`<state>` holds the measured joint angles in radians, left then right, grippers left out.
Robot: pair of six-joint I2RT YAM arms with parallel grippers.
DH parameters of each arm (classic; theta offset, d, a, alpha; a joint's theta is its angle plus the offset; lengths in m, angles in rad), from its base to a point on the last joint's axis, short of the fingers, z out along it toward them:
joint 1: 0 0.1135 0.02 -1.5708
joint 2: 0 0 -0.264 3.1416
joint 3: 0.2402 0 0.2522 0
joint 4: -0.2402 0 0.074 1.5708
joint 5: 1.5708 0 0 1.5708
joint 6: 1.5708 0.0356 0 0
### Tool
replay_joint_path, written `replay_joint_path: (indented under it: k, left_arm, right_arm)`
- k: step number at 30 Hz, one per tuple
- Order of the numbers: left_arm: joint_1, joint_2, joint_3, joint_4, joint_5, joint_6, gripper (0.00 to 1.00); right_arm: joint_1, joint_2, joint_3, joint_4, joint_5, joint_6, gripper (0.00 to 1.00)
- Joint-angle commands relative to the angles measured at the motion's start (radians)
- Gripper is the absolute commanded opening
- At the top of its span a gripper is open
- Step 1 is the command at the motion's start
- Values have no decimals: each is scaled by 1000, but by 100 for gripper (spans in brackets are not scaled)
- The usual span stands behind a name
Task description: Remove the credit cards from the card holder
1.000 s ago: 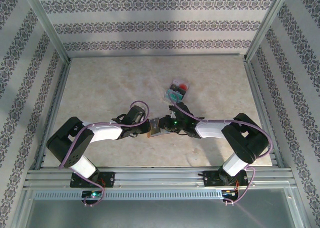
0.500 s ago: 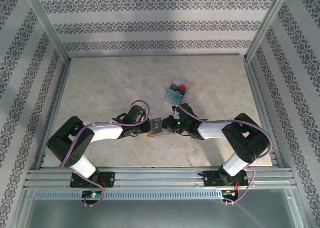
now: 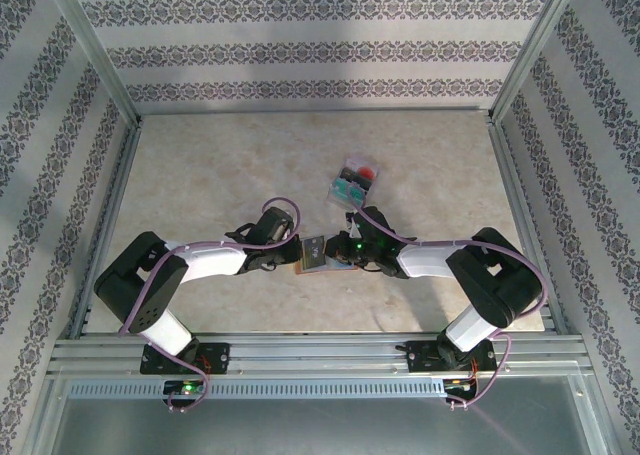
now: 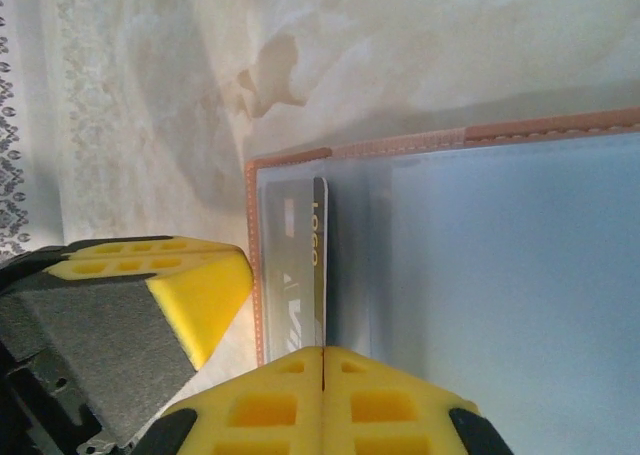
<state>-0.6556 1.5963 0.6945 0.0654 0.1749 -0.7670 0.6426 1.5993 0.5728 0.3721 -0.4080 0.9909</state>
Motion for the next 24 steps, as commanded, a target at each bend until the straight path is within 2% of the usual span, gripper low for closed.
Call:
replay_joint_path:
  k: [1,5,24]
  left_arm:
    - [-9,20,23,-36,-19,20,12]
    - [-3,37,30,-30,-17,26,12]
    - [39,68,57,-43,-14,57,11]
  right_arm:
    - [-14,-15,6,-18,15,-23,8]
    - [-18,-10,4,-15,15,-22,11]
    - [-45,-28,-17,-13,14,-35,8]
